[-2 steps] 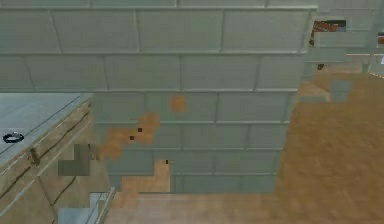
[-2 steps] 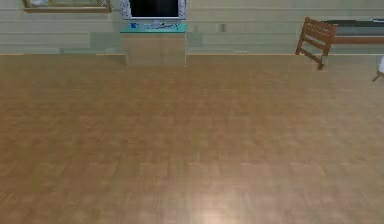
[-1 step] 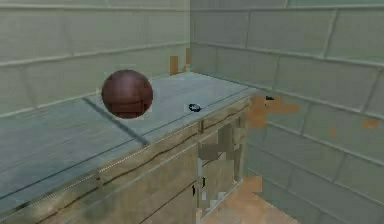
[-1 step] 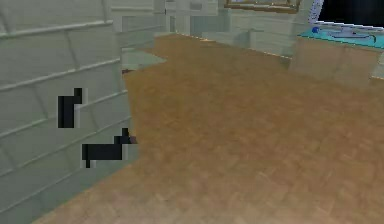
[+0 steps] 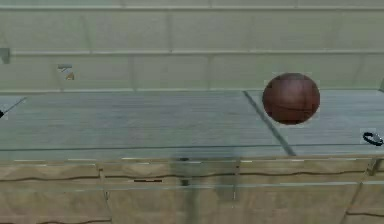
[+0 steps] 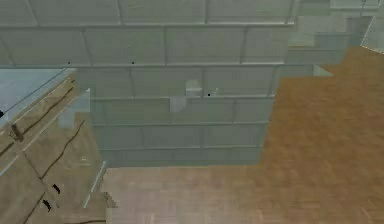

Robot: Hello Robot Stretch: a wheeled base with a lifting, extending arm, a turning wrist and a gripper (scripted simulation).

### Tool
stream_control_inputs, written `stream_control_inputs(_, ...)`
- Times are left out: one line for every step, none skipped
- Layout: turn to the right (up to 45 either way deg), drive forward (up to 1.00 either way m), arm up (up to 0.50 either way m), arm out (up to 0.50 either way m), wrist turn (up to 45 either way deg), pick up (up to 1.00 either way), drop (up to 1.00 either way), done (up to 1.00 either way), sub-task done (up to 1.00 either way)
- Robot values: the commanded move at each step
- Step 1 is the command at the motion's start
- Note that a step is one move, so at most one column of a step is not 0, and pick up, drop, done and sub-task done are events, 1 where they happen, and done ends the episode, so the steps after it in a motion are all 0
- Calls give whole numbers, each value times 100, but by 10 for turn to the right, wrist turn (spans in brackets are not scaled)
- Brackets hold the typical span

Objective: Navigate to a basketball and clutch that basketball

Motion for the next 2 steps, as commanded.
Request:
stream_control_inputs(-450,0,0,0,0,0,0,0,0)
stream_control_inputs(-150,0,0,0,0,0,0,0,0)
